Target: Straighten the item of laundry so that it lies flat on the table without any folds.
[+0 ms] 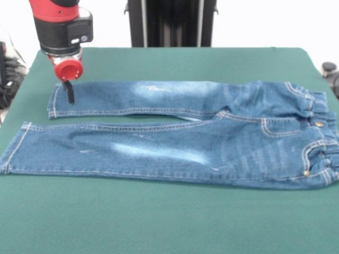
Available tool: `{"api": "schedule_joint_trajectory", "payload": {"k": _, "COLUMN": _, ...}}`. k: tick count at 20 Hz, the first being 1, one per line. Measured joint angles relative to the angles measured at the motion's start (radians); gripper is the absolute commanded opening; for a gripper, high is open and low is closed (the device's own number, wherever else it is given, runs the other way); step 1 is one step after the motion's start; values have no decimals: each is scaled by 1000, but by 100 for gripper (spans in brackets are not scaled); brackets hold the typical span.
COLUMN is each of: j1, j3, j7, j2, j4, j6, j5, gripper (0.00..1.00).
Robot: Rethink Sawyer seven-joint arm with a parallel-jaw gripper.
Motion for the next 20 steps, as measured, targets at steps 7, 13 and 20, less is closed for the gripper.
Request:
{"api": "schedule_joint_trajectory", "payload": {"k": 7, "j1": -5, "j3": -13, "j7": 0, "j2": 9, "j4": 29, "j6": 0, "j5": 0, "gripper": 100}}
{"api": "schedule_joint_trajectory", "payload": {"k": 13, "j1": -10, "j3": -13, "j7": 0, "j2": 27, "j4": 30, "j6": -9, "j5": 1, "gripper": 100}}
{"api": "schedule_joint_trajectory", "payload": {"k": 20, "j1": 4, "j3": -29, "j7": 0, "j2": 30, "j4": 29, "j6": -31, "j5": -5, "gripper": 100}}
